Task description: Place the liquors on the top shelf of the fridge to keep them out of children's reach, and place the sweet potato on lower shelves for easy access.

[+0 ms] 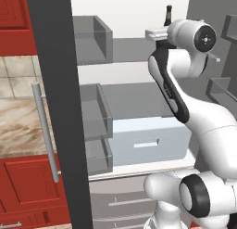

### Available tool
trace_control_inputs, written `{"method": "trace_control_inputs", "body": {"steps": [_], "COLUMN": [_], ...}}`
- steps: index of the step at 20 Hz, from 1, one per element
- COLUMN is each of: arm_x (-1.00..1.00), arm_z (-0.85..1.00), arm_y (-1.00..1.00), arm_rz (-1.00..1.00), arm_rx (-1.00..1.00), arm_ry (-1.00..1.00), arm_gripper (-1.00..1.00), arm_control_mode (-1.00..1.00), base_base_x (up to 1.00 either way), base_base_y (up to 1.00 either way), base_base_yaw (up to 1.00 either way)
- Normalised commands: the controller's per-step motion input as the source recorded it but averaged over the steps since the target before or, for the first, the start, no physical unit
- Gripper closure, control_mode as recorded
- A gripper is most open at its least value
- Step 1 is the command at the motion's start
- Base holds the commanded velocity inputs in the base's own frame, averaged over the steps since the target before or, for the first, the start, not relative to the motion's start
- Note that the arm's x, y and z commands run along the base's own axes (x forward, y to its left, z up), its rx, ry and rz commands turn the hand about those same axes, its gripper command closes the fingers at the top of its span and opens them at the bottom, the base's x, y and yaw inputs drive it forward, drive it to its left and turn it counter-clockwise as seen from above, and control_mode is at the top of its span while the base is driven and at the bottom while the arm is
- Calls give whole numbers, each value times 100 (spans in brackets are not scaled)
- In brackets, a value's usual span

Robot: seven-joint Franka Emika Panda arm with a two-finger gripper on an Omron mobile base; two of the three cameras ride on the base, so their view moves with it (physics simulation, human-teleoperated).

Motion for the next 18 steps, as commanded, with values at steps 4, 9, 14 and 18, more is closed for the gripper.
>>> {"method": "trace_control_inputs", "body": {"steps": [4,9,14,18], "arm_x": [67,68,52,36], "arm_z": [0,-2,-21,-33], "arm_y": [-5,-16,-13,-1], "arm_rz": [0,0,0,0], "arm_rx": [11,17,11,1], "arm_ry": [0,0,0,0], "arm_gripper": [100,100,100,100], "arm_control_mode": [-100,-100,-100,-100], "base_base_x": [0,0,0,0], "base_base_y": [0,0,0,0], "base_base_yaw": [0,0,0,0]}}
